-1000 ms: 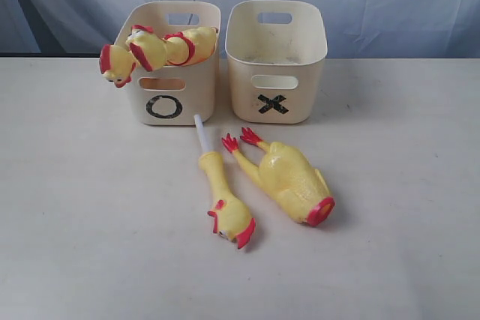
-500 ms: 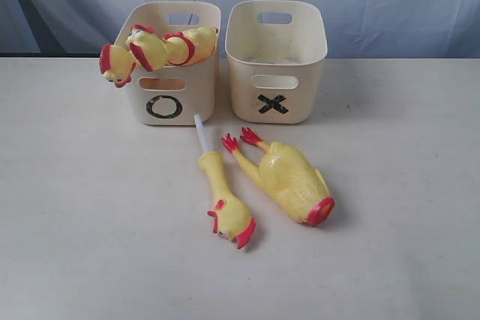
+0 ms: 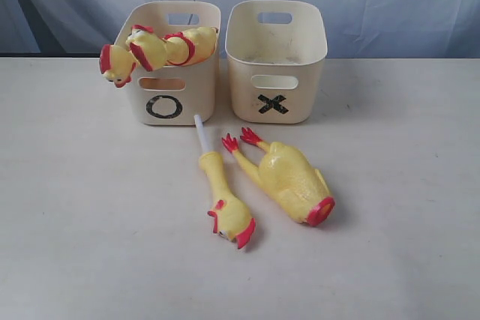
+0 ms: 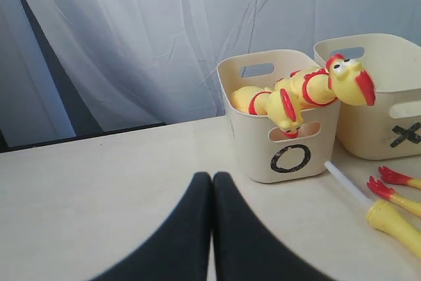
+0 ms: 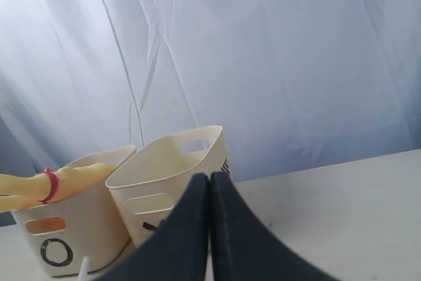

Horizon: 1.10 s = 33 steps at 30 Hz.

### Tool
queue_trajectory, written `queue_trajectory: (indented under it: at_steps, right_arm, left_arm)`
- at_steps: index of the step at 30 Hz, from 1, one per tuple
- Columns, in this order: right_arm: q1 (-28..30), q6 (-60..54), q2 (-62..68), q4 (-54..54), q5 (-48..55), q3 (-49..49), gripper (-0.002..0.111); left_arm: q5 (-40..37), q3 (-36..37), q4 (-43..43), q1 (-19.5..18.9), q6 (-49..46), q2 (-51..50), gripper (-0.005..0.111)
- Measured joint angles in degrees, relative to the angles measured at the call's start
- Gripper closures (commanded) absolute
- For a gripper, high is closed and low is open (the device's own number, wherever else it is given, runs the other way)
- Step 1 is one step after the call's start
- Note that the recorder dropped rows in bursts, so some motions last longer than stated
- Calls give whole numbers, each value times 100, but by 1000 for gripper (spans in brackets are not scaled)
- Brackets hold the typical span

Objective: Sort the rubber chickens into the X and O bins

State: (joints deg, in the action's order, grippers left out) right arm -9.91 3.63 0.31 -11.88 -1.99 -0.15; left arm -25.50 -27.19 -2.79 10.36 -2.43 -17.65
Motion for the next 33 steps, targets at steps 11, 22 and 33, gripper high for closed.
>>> queue_trajectory:
  at_steps: [11,22,33]
  right_arm:
    - [0,233,0,-1381,-685,0,108]
    - [0,1845,0,-1935,-932,-306,108]
    - [0,1927,333,1073,338,-1729,108]
  left_arm:
    - [0,0,279,0,0,0,107]
    - [75,160,544,0,0,0,107]
    - [159,160,553,0,0,0,107]
